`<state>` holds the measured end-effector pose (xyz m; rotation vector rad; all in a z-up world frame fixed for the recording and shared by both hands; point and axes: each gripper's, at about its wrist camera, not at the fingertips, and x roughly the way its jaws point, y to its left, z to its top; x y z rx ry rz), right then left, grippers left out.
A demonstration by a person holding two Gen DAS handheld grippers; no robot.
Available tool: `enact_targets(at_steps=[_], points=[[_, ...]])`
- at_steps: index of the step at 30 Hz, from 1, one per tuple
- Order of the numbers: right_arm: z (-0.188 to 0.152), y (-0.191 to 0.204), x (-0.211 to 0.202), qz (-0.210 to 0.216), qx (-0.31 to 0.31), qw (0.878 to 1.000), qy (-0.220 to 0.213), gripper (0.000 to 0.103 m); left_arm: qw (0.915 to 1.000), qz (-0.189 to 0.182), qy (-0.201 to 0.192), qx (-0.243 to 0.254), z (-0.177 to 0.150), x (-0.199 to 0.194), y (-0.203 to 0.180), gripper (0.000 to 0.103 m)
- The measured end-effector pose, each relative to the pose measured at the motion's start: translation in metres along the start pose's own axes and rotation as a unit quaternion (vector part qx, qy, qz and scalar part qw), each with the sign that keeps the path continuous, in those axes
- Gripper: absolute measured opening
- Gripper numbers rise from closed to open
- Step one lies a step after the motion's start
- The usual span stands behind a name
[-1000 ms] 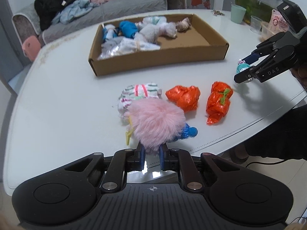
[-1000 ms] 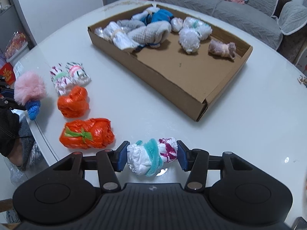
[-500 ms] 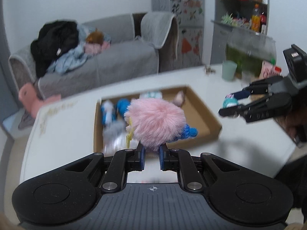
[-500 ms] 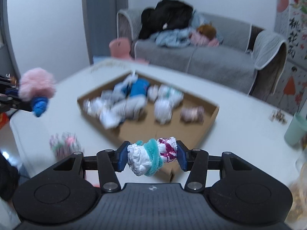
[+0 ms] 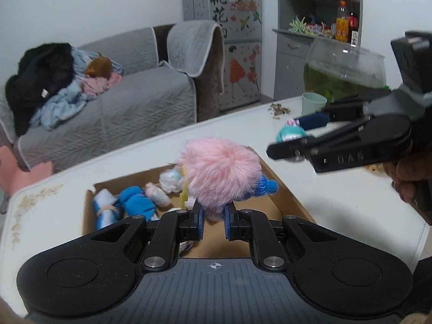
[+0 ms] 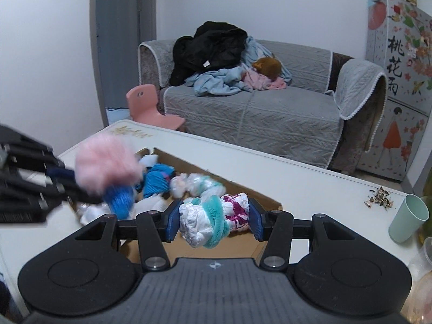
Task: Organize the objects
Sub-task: 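Carry the pink fluffy sock and teal-white sock over the tray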
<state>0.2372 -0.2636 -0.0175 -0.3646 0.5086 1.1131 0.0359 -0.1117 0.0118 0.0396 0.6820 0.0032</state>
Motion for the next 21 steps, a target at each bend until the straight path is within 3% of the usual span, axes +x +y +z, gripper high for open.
enact_targets(at_steps=[5, 11, 17, 21], points=[[0.002, -0.008, 0.018, 0.001, 0.004, 1.0, 0.008, 0.047, 0.9995, -0.011, 0.022, -0.019, -0.004, 0.033, 0.01, 0.017], [-0.008, -0.009, 0.031, 0.008, -0.016, 0.999, 0.039, 0.047, 0.9982, -0.026, 0.052, 0.01, -0.01, 0.056, 0.003, 0.017], [-0.016, -0.014, 0.041, 0.009, -0.023, 0.997, 0.068, 0.047, 0.9919, -0.056, 0.112, 0.018, -0.019, 0.084, -0.002, 0.017], [-0.013, -0.013, 0.044, 0.01, -0.028, 0.997, 0.074, 0.047, 0.9881, -0.058, 0.142, 0.017, -0.02, 0.111, -0.002, 0.017]])
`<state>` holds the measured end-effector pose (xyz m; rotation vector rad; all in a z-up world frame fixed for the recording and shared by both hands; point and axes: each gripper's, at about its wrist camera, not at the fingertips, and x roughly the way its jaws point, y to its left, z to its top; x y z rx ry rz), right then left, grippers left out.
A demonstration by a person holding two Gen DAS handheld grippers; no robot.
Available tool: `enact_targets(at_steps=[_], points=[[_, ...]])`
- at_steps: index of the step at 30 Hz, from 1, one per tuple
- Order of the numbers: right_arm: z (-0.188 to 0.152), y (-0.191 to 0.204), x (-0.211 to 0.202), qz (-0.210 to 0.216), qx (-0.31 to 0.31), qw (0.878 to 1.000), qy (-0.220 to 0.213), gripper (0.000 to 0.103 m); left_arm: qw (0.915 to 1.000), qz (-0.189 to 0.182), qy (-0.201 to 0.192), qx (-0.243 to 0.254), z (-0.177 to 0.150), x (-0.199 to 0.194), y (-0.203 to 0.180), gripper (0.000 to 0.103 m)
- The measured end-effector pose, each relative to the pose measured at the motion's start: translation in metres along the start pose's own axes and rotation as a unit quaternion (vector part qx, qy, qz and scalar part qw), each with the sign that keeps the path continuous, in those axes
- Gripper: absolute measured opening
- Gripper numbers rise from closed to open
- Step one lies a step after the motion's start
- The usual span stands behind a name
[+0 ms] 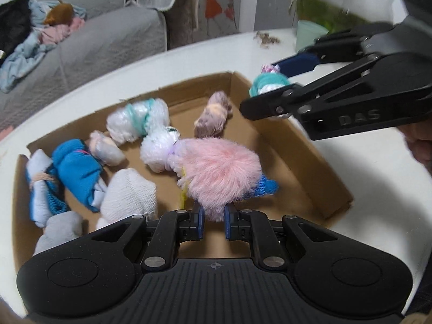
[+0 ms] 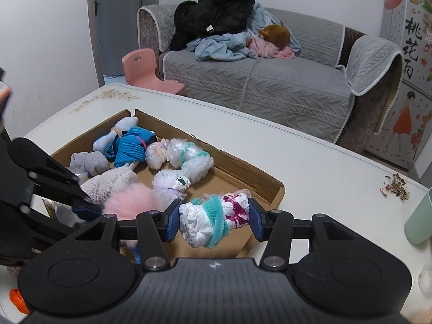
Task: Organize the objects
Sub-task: 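Carry the pink fluffy sock and teal-white sock over the tray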
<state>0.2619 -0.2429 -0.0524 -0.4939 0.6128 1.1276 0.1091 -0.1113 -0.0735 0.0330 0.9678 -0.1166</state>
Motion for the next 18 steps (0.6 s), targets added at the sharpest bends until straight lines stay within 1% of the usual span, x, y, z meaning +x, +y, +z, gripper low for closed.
enact_targets(at_steps=[2, 6, 9, 12, 15, 18], points=[[0.001, -0.002, 0.003, 0.002, 0.0, 1.0, 0.003, 0.047, 0.9999, -0.006, 0.002, -0.009, 0.005, 0.009, 0.003, 0.018], [0.001, -0.005, 0.005, 0.002, 0.0, 1.0, 0.008, 0.047, 0.9998, 0.001, -0.004, -0.022, 0.016, 0.021, 0.011, 0.018], [0.001, -0.008, 0.007, 0.003, -0.003, 1.0, 0.011, 0.047, 0.9997, 0.02, -0.013, -0.003, 0.023, 0.025, 0.012, 0.018], [0.001, -0.01, 0.011, 0.008, -0.007, 1.0, 0.014, 0.047, 0.9996, 0.024, -0.016, -0.003, 0.031, 0.025, 0.019, 0.018], [0.0, -0.013, 0.018, 0.011, -0.016, 1.0, 0.021, 0.047, 0.9993, 0.032, -0.018, 0.011, 0.037, 0.024, 0.024, 0.018], [-0.001, -0.016, 0.025, 0.02, -0.02, 0.999, 0.021, 0.047, 0.9992, 0.035, -0.01, 0.017, 0.041, 0.03, 0.031, 0.018]])
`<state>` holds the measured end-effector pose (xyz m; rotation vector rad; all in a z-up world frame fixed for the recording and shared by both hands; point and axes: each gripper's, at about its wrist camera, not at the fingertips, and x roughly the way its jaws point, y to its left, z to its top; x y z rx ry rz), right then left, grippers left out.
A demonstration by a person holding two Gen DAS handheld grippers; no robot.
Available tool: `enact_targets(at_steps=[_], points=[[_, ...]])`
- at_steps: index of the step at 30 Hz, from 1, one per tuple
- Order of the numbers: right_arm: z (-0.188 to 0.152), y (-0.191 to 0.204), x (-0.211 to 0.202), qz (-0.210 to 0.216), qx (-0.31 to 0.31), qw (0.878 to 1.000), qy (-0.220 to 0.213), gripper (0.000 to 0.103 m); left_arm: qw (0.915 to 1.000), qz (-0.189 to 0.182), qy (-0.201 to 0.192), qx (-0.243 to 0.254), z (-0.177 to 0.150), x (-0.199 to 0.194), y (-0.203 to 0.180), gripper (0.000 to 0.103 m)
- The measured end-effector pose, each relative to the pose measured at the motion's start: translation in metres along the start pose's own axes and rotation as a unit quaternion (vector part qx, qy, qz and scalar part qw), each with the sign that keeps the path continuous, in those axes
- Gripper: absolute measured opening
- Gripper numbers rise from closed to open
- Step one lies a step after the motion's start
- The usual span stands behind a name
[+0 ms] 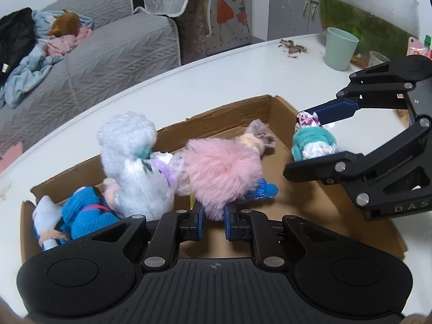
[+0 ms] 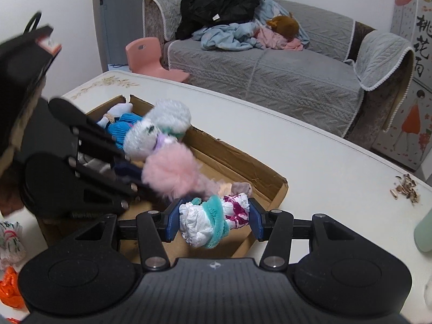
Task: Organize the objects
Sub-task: 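Carry the pink fluffy sock and teal-white sock over the tray, then lower both socks into the tray and open both grippers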
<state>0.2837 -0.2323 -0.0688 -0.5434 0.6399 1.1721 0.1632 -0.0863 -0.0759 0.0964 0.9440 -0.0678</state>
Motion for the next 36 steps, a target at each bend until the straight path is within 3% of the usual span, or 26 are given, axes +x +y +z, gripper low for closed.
enact_targets(at_steps=[13, 32, 36], points=[[-0.001, -0.002, 0.027, 0.008, -0.037, 0.999, 0.029, 0.047, 0.999, -0.021, 0.02, 0.032, 0.008, 0.013, 0.001, 0.018], [-0.003, -0.003, 0.031, 0.005, -0.072, 0.997, 0.023, 0.048, 0.9987, -0.022, 0.033, 0.03, 0.018, 0.016, 0.002, 0.019], [-0.003, -0.004, 0.031, 0.007, -0.073, 0.997, 0.026, 0.048, 0.9988, -0.025, 0.037, 0.022, 0.017, 0.015, 0.003, 0.026]])
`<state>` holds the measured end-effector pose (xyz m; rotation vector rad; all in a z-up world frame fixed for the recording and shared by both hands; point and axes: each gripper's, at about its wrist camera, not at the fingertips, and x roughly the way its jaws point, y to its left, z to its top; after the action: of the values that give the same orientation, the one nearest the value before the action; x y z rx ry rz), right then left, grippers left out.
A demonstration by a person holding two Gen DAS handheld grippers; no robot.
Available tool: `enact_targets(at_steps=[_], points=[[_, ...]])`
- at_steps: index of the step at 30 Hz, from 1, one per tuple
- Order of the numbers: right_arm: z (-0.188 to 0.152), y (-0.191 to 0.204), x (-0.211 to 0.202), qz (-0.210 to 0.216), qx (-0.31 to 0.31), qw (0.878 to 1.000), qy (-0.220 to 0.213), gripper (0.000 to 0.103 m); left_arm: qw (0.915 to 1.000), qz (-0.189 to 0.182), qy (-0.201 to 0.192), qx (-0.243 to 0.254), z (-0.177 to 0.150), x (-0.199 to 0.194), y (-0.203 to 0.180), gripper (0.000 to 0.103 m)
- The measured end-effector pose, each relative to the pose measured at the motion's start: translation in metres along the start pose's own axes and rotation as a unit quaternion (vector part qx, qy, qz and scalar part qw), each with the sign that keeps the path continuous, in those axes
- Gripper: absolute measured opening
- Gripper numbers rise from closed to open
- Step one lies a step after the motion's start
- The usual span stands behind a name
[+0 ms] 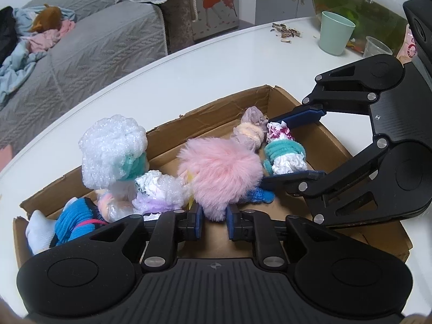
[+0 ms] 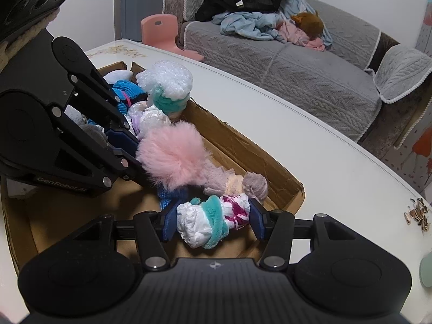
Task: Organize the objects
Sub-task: 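Lower both socks into the tray and open both grippers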
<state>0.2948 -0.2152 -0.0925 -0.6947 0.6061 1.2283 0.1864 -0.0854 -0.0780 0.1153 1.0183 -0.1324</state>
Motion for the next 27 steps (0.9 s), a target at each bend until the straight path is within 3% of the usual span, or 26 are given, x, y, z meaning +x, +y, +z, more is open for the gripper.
enact_targets(at_steps=[4, 12, 27], points=[[0.0, 0.001, 0.001, 0.0, -0.001, 1.0, 0.001, 0.051, 1.0, -0.001, 0.0, 0.001, -0.001, -0.002, 0.001, 0.029], [0.0, 0.002, -0.003, 0.003, -0.008, 1.0, 0.005, 0.059, 1.0, -0.004, 0.001, 0.004, 0.0, -0.005, -0.003, 0.047], [0.002, 0.005, -0.011, -0.009, -0.032, 0.999, 0.015, 0.061, 0.9998, -0.004, 0.009, -0.017, 0.001, -0.02, -0.006, 0.069]])
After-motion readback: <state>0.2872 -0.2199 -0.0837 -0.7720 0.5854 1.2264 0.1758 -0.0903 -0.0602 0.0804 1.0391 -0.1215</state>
